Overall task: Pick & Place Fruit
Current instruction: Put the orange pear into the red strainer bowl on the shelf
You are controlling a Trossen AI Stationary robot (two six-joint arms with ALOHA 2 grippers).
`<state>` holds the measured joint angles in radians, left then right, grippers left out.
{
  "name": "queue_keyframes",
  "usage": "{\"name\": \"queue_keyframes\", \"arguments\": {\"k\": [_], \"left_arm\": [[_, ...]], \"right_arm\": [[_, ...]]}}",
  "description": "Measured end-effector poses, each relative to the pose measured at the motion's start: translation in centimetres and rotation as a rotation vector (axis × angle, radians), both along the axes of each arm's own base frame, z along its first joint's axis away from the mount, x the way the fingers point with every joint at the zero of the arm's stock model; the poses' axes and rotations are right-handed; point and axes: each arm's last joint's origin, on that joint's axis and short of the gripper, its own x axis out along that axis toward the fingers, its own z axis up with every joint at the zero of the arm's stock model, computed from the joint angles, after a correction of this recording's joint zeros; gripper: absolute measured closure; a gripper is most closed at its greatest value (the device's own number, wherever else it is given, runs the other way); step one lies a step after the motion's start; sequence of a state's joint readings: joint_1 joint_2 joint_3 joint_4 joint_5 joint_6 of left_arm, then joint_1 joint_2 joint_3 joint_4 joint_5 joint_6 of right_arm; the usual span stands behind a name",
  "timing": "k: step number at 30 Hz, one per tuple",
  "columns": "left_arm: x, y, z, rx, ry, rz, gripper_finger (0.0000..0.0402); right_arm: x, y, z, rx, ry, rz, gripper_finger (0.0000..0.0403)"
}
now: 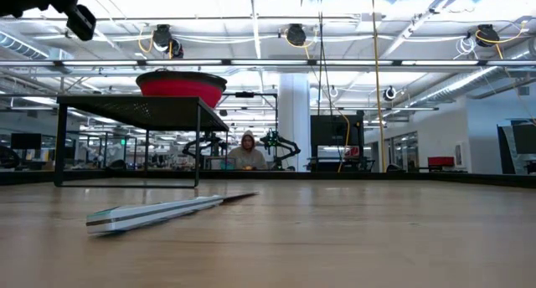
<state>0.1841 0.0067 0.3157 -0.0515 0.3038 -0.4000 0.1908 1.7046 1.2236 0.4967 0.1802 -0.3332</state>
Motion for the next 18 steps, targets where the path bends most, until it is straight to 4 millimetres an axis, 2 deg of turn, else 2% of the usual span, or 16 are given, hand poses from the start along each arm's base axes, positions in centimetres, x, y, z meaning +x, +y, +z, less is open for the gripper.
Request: {"name": "queue_keyframes", "arguments": {"k": [4, 9, 13, 18], "left_arm": [[0.5, 0.1, 0.5, -0.058, -0.026, 0.001, 0.0343], [2.1, 0.4, 1.3, -0.06, -0.067, -0.015, 0.0286], [3.8, 0.6, 2.1, -0.017, -0.126, -0.046, 0.0239], [5.7, 0.9, 2.4, 0.151, -0.187, -0.012, 0.0198]], "right_arm": [[0.1, -0.8, 0.1, -0.041, -0.009, -0.018, 0.0266], [0.3, -1.7, 0.1, -0.054, -0.008, -0.022, 0.0266], [0.4, -2.3, 0.1, -0.048, -0.009, 0.034, 0.0266], [0.5, -2.9, 0.2, -0.045, -0.021, 0.027, 0.0266]]}}
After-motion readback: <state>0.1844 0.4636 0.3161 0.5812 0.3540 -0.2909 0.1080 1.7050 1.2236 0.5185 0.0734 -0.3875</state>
